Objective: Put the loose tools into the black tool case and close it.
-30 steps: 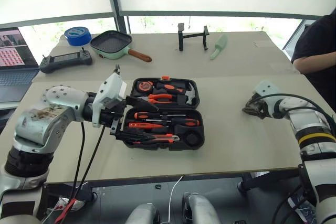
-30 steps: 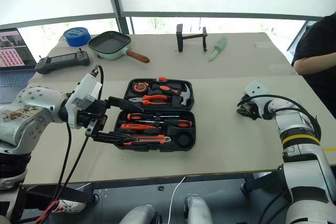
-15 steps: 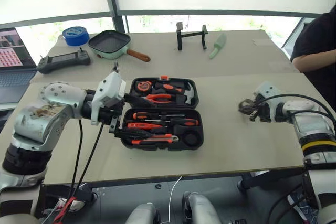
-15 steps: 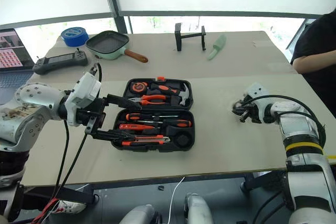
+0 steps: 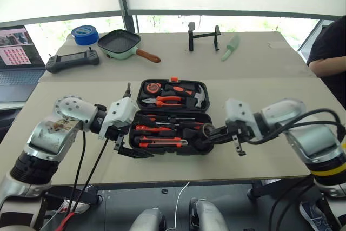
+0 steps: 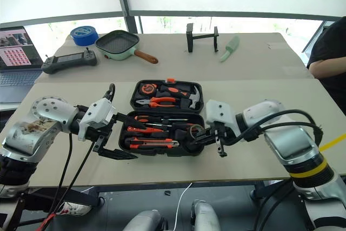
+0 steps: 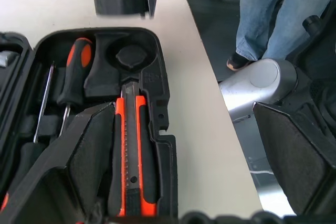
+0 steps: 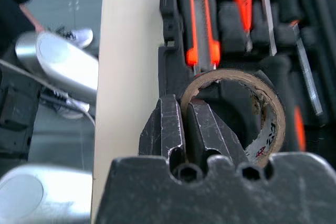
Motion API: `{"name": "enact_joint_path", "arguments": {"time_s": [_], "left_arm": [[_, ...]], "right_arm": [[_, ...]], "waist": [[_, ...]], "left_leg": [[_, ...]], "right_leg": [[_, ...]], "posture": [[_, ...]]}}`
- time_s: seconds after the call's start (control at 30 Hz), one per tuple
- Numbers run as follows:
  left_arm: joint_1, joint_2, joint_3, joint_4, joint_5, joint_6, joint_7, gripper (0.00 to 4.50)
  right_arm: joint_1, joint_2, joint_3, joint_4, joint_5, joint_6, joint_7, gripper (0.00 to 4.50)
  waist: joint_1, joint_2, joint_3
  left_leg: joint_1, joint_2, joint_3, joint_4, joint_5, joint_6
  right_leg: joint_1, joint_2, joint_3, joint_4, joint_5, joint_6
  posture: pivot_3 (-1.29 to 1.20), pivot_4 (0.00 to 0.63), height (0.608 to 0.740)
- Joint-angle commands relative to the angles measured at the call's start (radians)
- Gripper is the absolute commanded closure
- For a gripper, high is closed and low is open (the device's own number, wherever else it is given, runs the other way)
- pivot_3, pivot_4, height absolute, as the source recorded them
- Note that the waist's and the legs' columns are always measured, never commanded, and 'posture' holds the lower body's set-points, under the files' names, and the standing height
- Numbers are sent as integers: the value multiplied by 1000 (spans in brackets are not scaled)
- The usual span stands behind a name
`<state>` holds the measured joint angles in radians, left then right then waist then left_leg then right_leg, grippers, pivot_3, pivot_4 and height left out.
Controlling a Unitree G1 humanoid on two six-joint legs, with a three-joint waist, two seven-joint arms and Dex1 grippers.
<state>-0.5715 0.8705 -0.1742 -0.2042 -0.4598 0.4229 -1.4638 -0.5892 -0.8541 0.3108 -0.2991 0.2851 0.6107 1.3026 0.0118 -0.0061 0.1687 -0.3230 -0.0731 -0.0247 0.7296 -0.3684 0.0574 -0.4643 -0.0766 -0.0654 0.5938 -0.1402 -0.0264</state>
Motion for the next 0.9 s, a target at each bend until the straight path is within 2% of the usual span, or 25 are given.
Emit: {"name": "enact_joint_path", "arguments": {"time_s": [0.03,0.23,0.4,0.47,0.5,0.63,0.8,0.83,0.9], "left_arm": [[-30,-5,3,3,12,-17,-8,0],[-45,-22,-5,17,27,-27,-10,0],[-50,-33,-5,19,34,-26,-11,0],[-54,-36,-3,22,36,-27,-11,0],[-55,-37,-3,24,37,-28,-12,0],[-58,-38,-1,27,40,-28,-10,0],[-53,-34,16,44,49,-23,10,0],[-48,-31,25,52,52,-19,21,0],[-22,-20,65,110,90,-21,95,0]], "right_arm": [[-19,27,24,-2,-35,-28,-27,4458],[-38,55,75,11,-72,-39,-25,4458],[-47,38,122,44,-141,-75,-10,4458],[-51,33,122,38,-141,-75,3,3719],[-53,33,120,32,-134,-69,8,3552],[-58,30,114,5,-119,-50,24,2271],[-70,37,40,-36,-48,18,15,458],[-76,38,10,-38,-23,47,5,212],[-80,31,-105,-11,39,133,-41,101]], "waist": [[-2,0,0],[-4,0,0],[-1,0,0],[-1,0,0],[-2,0,0],[-3,0,0],[-3,0,0],[-2,0,0],[-2,0,0]], "left_leg": [[0,0,0,0,0,0],[0,0,0,0,0,0],[0,0,0,0,0,0],[-1,0,0,0,0,0],[-1,0,0,0,0,0],[0,0,0,0,0,0],[-1,0,0,0,0,0],[-1,0,0,0,0,0],[-1,0,0,1,0,0]], "right_leg": [[0,0,0,0,0,0],[-1,0,0,1,0,0],[-1,0,0,0,0,0],[-1,0,0,0,0,0],[-1,0,0,0,0,0],[-1,0,0,0,0,0],[-1,0,0,0,0,0],[-1,0,0,0,0,0],[-1,0,0,0,0,0]], "posture": [[0,150,740],[0,150,740],[0,150,740],[0,150,740],[0,150,740],[0,150,740],[0,150,740],[0,150,740],[0,150,740]]}}
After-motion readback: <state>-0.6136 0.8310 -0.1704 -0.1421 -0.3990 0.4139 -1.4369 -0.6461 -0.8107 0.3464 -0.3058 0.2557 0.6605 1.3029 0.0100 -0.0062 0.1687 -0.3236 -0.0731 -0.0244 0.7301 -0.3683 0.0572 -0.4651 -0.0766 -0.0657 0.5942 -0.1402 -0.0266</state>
